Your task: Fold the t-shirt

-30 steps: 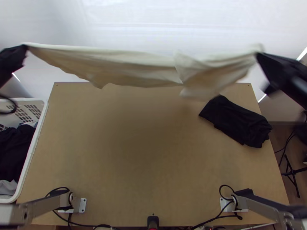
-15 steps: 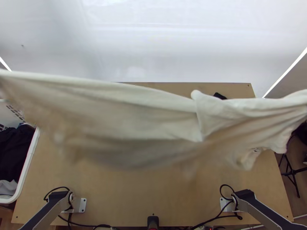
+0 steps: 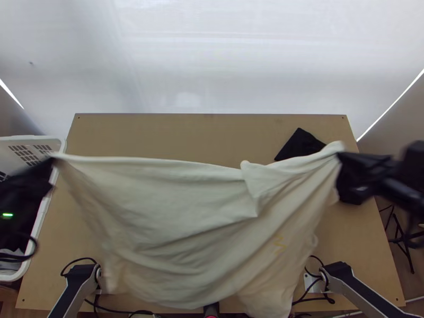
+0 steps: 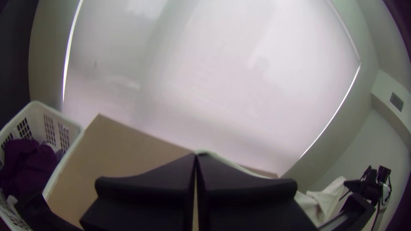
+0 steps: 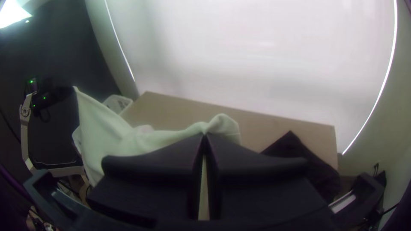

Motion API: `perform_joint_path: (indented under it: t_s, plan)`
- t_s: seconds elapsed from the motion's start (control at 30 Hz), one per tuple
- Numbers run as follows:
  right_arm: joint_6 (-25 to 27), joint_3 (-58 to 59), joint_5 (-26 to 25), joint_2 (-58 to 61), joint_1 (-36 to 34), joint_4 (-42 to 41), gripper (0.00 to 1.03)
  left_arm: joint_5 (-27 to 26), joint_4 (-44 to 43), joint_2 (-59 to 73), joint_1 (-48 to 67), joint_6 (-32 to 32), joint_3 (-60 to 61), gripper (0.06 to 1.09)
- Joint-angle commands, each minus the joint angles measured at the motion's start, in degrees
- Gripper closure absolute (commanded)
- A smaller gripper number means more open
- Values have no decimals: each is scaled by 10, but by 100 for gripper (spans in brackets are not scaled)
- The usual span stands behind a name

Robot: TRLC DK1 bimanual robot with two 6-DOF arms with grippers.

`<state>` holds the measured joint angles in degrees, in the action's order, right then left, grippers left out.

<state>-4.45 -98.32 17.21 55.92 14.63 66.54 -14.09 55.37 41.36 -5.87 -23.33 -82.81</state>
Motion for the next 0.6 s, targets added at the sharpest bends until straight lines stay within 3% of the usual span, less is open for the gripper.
perform_joint_path:
  t_s: [0.0,0.27,0.4,0.57]
  plan:
    - [2,306,2,-17,9,-140,100,-3,-38,-69,36,62,309,105]
    - [7,318,1,130,5,-283,100,26,-265,119,70,95,408,105]
    - [7,277,1,211,1,-327,100,30,-367,267,67,94,375,105]
    - [8,213,1,308,-11,-360,100,30,-429,426,62,89,280,105]
